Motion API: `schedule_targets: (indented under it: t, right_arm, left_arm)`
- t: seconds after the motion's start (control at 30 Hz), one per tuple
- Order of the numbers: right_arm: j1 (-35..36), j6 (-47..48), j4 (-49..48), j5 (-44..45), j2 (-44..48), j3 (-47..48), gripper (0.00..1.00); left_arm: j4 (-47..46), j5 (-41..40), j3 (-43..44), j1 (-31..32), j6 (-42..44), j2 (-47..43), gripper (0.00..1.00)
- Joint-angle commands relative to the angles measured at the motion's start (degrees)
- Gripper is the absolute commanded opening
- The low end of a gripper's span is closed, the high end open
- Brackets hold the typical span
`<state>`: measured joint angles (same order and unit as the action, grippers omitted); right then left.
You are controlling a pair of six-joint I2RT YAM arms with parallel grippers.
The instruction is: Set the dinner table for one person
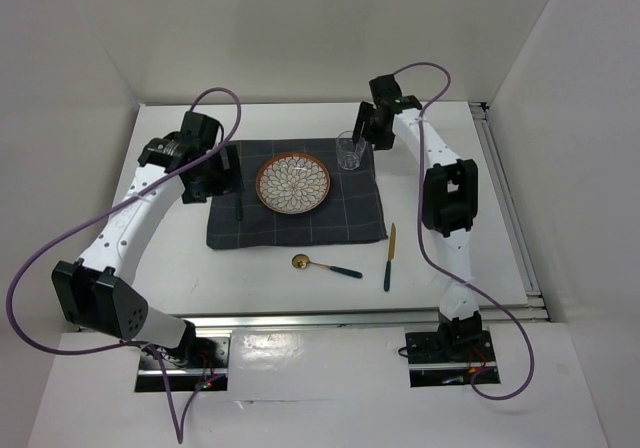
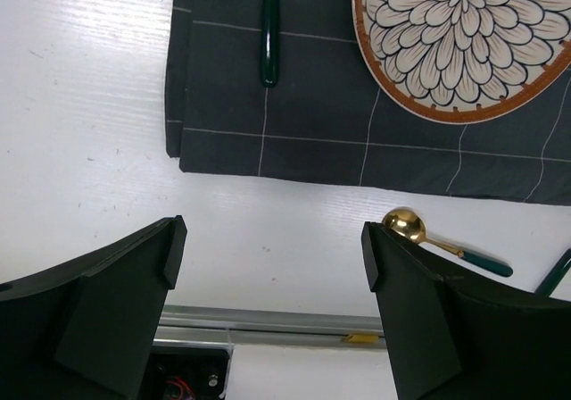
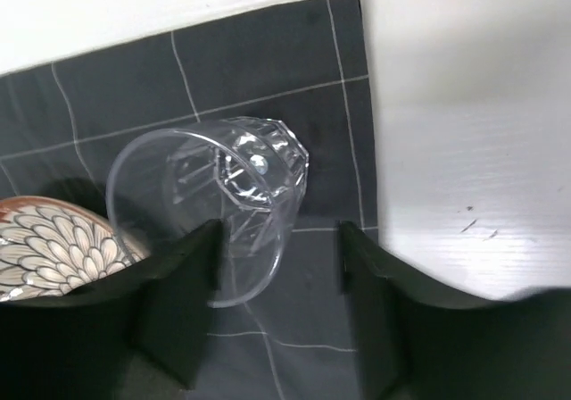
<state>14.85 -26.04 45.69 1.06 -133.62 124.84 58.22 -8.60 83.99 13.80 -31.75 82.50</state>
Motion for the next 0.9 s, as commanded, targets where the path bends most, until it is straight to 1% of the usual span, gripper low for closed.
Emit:
schedule_targets:
  t: [0.0, 0.03, 0.07, 0.1, 0.13, 0.17, 0.2, 0.23, 0.27, 0.3, 0.33, 0.37, 0.4, 0.43, 0.47, 0.5, 0.53, 0.57, 0.63, 0.7, 0.73, 0.87]
  right_arm:
    - [0.27, -0.15, -1.75, 0.60, 6.08, 0.78, 0.73]
    - [0.27, -0.76, -1.75, 1.13, 8.09, -0.81, 0.79]
    - [-0.26, -1.37, -1.75, 1.75, 12.81, -2.65, 0.84]
    - [-0.26, -3.12, -1.75, 1.75, 15.56, -7.89, 0.89]
    - [-0.26, -3.83, -2.36, 1.06, 18.46, -11.60, 0.89]
    - [-0.87, -4.54, -3.06, 1.05, 24.84, -15.55, 0.91]
    - [-0.88, -5.85, -3.94, 1.05, 28.03, -24.55, 0.91]
    - [-0.36, -5.86, -4.64, 1.57, 34.24, -29.60, 0.91]
    - [0.35, -6.56, -5.43, 1.58, 37.18, -34.35, 0.91]
    - [1.14, -7.61, -5.44, 1.58, 39.73, -43.79, 0.91]
    - [2.80, -8.40, -5.44, 1.58, 44.19, -48.15, 0.89]
    - [3.77, -9.89, -4.05, 1.58, 46.06, -51.85, 0.87]
    - [5.00, -11.56, -2.99, 2.27, 47.56, -58.76, 0.87]
    - [7.36, -15.75, -1.67, 2.89, 50.36, -61.70, 0.86]
    - [8.86, -17.62, -0.96, 2.89, 51.78, -64.60, 0.84]
    - [10.10, -19.55, -0.96, 2.90, 52.93, -69.76, 0.84]
    - [11.50, -22.97, -0.96, 2.90, 53.81, -71.99, 0.84]
    - [13.95, -24.39, -1.74, 2.72, 54.60, -73.84, 0.83]
    - [15.64, -28.34, -0.96, 5.17, 55.14, -77.09, 0.83]
    - [15.65, -28.98, -0.35, 6.76, 54.35, -78.25, 0.82]
    - [15.65, -28.98, -1.30, 6.76, 53.65, -79.38, 0.78]
    - [15.65, -27.67, -4.55, 6.76, 50.93, -81.50, 0.71]
  left_arm:
    - [-2.05, 1.48, -1.18, 1.22, -0.77, -3.39, 0.99]
    - [-2.92, 1.48, -1.98, 1.84, -0.77, -3.40, 0.99]
    - [-2.93, 0.96, -1.98, 1.84, -1.56, -3.40, 0.99]
    - [-2.93, 0.95, -2.59, 2.36, -2.17, -3.92, 0.99]
    - [-2.93, 0.95, -2.60, 2.37, -2.18, -3.92, 0.99]
    - [-2.93, 0.95, -2.60, 2.37, -2.18, -3.92, 0.99]
    - [-2.93, 0.95, -2.60, 2.37, -2.87, -3.40, 0.99]
    - [-2.93, 0.95, -2.60, 2.37, -2.88, -3.40, 0.99]
    - [-2.93, 0.95, -2.60, 2.37, -2.88, -3.40, 0.99]
    - [-2.93, 0.26, -2.08, 3.07, -2.88, -3.40, 0.99]
    - [-2.93, 0.25, -2.07, 3.07, -3.40, -3.40, 0.99]
    - [-2.93, 0.25, -2.07, 3.59, -3.41, -3.40, 0.99]
    - [-3.63, 0.25, -2.07, 3.60, -3.41, -2.79, 0.99]
    - [-3.64, 0.25, -2.07, 3.60, -3.93, -2.78, 0.99]
    - [-3.64, 0.77, -2.07, 4.12, -3.94, -2.09, 0.99]
    - [-3.64, 0.78, -2.07, 4.13, -3.94, -2.08, 0.99]
    - [-4.16, 0.78, -2.07, 4.74, -3.94, -2.08, 0.99]
    - [-4.16, 0.78, -2.07, 4.74, -3.94, -1.38, 0.99]
    - [-4.16, 0.78, -2.07, 5.26, -3.94, -0.85, 0.99]
    - [-3.64, 0.78, -1.38, 5.79, -3.94, -0.23, 0.99]
    - [-3.64, 0.78, -1.37, 5.80, -3.94, -0.23, 0.99]
    - [-3.64, 0.78, -1.37, 5.80, -3.41, -0.23, 0.99]
